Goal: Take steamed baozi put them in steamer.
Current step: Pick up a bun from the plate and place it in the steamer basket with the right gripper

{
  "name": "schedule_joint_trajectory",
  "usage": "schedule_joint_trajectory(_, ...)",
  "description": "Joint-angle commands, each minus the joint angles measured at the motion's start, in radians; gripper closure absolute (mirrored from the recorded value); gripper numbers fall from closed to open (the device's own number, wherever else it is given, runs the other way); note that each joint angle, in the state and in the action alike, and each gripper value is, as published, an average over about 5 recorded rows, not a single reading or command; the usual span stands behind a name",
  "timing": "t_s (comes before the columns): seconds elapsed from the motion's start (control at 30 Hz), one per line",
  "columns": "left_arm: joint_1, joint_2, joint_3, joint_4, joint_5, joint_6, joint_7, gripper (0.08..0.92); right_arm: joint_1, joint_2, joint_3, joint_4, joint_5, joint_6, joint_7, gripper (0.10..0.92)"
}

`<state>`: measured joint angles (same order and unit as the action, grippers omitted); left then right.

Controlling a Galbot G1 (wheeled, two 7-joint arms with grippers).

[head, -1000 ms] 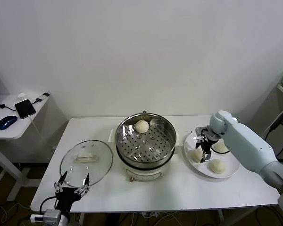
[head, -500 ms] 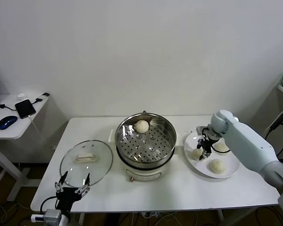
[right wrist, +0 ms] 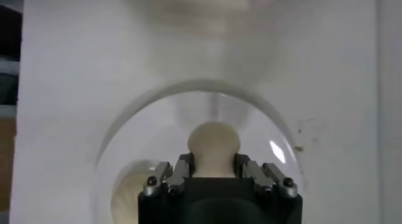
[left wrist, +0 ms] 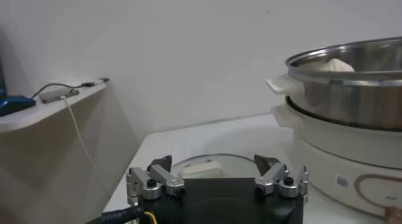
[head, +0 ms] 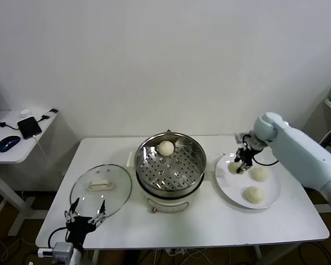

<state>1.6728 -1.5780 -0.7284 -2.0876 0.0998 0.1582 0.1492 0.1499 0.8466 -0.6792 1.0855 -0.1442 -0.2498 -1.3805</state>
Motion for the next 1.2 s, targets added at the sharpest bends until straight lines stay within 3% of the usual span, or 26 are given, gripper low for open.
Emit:
schedule_joint_trajectory(0.03, -0.007, 0.001, 0.001, -0.012, 0.025, 0.014, -0.002, 0.177, 0.365, -0.031, -0.311, 0.135, 0.298, -0.123, -0.046, 0.567)
schedule_joint_trajectory(0.23, -0.012, -0.003, 0.001, -0.032, 0.031, 0.032, 0.004, 0.177, 0.563, 0.104, -0.464, 0.149, 0.479, -0.224, -0.039, 0.567)
schedule_joint_trajectory(0.43, -0.015, 0.003, -0.011, -0.038, 0.019, 0.047, 0.006, 0.177, 0.581, 0.322, -0.537, 0.101, 0.571, -0.289, -0.009, 0.567)
schedule_joint_trajectory(0.8, -0.022, 0.006, -0.009, -0.045, -0.016, 0.058, 0.008, 0.177, 0.378, 0.642, -0.526, -0.167, 0.496, -0.319, 0.055, 0.567)
schedule_joint_trajectory(1.2, -0.039, 0.015, -0.01, -0.045, -0.055, 0.065, 0.01, 0.177, 0.265, 0.744, -0.505, -0.247, 0.406, -0.401, 0.146, 0.567)
